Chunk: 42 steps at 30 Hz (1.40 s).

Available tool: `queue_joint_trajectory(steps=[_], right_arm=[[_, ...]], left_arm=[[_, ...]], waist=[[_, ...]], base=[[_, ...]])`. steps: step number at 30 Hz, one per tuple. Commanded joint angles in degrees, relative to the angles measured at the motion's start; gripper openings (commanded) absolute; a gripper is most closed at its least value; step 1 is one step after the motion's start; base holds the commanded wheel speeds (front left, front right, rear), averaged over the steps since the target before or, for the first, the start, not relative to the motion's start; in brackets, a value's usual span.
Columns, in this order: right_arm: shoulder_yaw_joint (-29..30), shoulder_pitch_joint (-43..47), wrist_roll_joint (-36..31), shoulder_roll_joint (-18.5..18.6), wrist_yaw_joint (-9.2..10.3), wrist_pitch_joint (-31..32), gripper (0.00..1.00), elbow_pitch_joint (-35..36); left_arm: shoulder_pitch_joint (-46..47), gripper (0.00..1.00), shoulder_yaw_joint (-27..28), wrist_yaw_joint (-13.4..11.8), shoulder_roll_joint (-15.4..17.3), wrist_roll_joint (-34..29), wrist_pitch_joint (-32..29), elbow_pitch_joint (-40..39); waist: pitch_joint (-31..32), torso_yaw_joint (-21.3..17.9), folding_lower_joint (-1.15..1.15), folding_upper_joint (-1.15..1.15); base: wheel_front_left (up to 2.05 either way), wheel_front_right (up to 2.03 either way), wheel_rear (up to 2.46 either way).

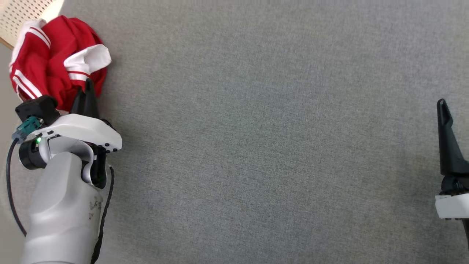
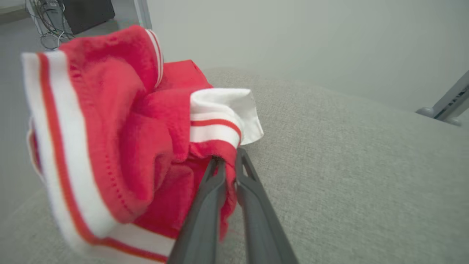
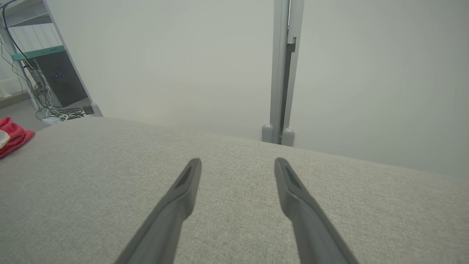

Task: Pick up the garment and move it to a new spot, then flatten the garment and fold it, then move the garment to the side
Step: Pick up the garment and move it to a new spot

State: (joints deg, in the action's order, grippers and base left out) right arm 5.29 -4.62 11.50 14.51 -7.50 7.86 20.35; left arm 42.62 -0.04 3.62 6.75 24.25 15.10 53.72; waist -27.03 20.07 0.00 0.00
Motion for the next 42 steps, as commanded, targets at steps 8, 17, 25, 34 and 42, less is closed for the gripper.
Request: queue_joint_trajectory(steps=[8, 17, 25, 34, 42], right_arm=[[-0.22, 3.02, 0.42, -2.65, 0.03, -2.37, 1.00, -2.78], [-1.61, 6.11, 0.79, -5.58, 0.02, -3.69, 1.00, -5.22], [-3.34, 5.63, 0.81, -6.59, 0.03, -4.78, 1.00, -5.77], [-4.10, 3.41, 1.61, -7.45, 0.02, -6.73, 1.00, -6.98], [-4.22, 1.58, 3.39, -9.28, 0.02, -10.27, 1.00, -9.95]], left_arm=[[-8.10, 0.00, 2.66, 0.22, 0.93, -7.96, 0.07, -18.42], [-18.25, 0.00, 0.13, 1.14, -0.86, -11.83, -0.01, -35.00], [-25.35, 0.00, -5.16, 1.88, -1.72, -11.54, -6.37, -46.50], [-23.72, 0.00, -16.05, 3.21, -2.91, -10.86, -10.92, -49.61], [-18.27, 0.00, -30.89, 3.88, -3.45, -8.96, -13.05, -46.45]], waist=[[9.74, 0.05, 0.00, 0.00], [17.60, -3.41, 0.00, 0.00], [17.54, -10.64, 0.00, 0.00], [13.54, -22.74, 0.00, 0.00], [7.48, -31.43, 0.00, 0.00]], base=[[0.00, 0.00, 0.00], [0.00, 0.00, 0.00], [0.00, 0.00, 0.00], [0.00, 0.00, 0.00], [0.00, 0.00, 0.00]])
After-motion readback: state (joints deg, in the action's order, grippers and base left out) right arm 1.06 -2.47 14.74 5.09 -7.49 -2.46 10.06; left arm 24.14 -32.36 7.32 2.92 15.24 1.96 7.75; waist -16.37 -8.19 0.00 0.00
